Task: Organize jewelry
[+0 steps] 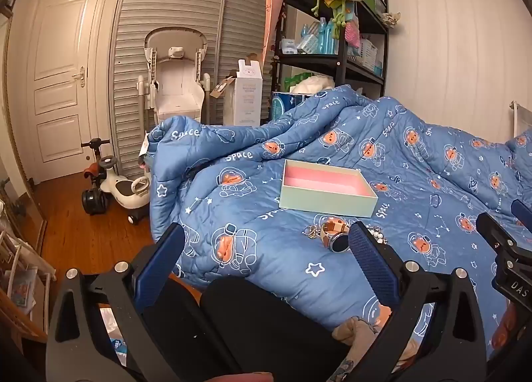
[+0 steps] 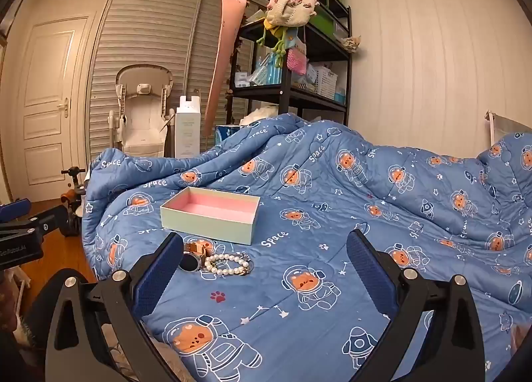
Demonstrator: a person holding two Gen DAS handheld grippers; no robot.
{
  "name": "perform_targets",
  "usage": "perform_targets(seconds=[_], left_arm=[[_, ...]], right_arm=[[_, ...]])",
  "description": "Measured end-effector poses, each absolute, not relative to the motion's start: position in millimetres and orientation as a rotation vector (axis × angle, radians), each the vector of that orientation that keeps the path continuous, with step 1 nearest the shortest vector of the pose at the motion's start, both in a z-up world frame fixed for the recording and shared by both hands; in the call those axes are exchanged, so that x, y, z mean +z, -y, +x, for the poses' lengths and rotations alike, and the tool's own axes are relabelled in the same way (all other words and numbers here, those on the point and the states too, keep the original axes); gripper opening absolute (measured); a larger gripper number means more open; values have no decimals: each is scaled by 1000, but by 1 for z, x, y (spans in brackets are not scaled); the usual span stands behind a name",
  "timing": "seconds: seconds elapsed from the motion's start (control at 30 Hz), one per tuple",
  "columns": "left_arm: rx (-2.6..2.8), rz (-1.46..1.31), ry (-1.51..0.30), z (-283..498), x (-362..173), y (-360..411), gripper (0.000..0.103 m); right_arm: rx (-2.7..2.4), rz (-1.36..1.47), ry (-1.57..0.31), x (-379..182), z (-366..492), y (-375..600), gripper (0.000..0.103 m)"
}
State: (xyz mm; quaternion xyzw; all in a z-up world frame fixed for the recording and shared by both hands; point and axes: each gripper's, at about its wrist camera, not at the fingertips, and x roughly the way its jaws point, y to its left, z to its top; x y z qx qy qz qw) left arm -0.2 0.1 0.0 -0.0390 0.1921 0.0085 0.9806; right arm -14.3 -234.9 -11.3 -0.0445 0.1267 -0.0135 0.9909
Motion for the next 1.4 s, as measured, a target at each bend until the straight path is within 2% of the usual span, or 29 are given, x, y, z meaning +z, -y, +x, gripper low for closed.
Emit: perform_targets(seconds=[1.4], left_arm=[[12, -77, -399, 3, 1, 1, 97]], right_arm=[[-26, -80, -265, -14, -13, 235, 97]])
